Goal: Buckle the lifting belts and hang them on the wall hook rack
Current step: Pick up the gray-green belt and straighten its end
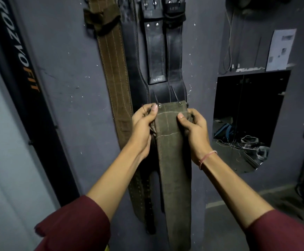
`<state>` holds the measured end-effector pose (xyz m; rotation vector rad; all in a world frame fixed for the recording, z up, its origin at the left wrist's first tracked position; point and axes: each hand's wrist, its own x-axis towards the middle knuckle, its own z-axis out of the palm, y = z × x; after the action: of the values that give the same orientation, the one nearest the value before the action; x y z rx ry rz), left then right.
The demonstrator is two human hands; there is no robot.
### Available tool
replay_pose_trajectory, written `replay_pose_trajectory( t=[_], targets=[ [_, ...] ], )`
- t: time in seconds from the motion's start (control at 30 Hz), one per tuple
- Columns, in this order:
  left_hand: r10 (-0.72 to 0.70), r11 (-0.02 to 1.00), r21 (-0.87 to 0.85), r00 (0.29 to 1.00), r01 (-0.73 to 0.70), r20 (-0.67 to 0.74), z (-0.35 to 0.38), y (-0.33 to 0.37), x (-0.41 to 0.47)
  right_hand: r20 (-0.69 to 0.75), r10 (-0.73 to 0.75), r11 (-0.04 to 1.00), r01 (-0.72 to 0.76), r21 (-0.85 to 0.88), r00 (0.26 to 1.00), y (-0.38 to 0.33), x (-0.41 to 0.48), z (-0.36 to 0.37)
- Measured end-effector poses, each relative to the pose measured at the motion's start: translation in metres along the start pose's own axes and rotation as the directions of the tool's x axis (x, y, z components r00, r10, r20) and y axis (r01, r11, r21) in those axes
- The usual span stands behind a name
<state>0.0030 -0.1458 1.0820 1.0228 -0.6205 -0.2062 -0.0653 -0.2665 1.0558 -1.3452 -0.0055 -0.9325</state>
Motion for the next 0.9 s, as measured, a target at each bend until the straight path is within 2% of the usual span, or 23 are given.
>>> replay_pose_trajectory(
  t=[0.13,0.23,0.37,0.4,0.47,0.5,0.57,0.63,0.67,0.8,0.9],
  targets=[
    [-0.061,0.991,-0.118,0.998,0.057,-0.025,0.001,0.006,0.003,-0.024,-0.027,0.994,0.025,-0.105,0.999,0.006,-0.004,-0.002],
    [-0.055,0.997,0.033,0.979,0.063,-0.196,0.001,-0.001,0.003,0.033,-0.049,0.996,0.052,-0.077,0.998,0.012,-0.013,0.0],
    [-0.277,0.903,0.232,0.902,0.362,-0.33,-0.001,-0.015,-0.004,0.037,-0.048,0.998,0.05,-0.033,0.998,0.013,-0.014,0.003],
    [-0.325,0.88,0.235,0.883,0.414,-0.337,-0.002,-0.018,-0.006,0.041,-0.048,0.998,0.049,-0.028,0.998,0.013,-0.013,0.004],
    [-0.366,0.888,0.168,0.878,0.428,-0.308,0.002,-0.018,-0.008,0.063,-0.036,0.999,0.039,-0.037,0.997,0.013,-0.011,0.005],
    [-0.34,0.912,0.131,0.895,0.388,-0.288,0.003,-0.019,-0.008,0.076,-0.031,0.998,0.035,-0.049,0.997,0.015,-0.009,0.005],
    [-0.139,0.978,0.108,0.948,0.176,-0.287,0.003,-0.02,-0.005,0.101,-0.032,0.997,0.039,-0.068,0.994,0.018,-0.006,0.006],
    [0.119,0.979,0.193,0.946,-0.062,-0.301,0.001,-0.02,-0.003,0.156,-0.027,0.994,0.042,-0.098,0.987,0.019,-0.001,0.008],
    [0.2,0.962,0.241,0.934,-0.129,-0.297,0.001,-0.019,-0.001,0.18,-0.028,0.993,0.048,-0.107,0.983,0.018,0.002,0.01],
    [0.378,0.901,0.329,0.884,-0.283,-0.274,-0.001,-0.017,0.007,0.201,-0.133,0.963,0.174,-0.206,0.971,0.006,0.019,0.025],
    [0.496,0.835,0.413,0.821,-0.363,-0.281,0.005,-0.006,0.016,0.115,-0.262,0.928,0.283,-0.241,0.958,0.0,0.035,0.038]
  ],
)
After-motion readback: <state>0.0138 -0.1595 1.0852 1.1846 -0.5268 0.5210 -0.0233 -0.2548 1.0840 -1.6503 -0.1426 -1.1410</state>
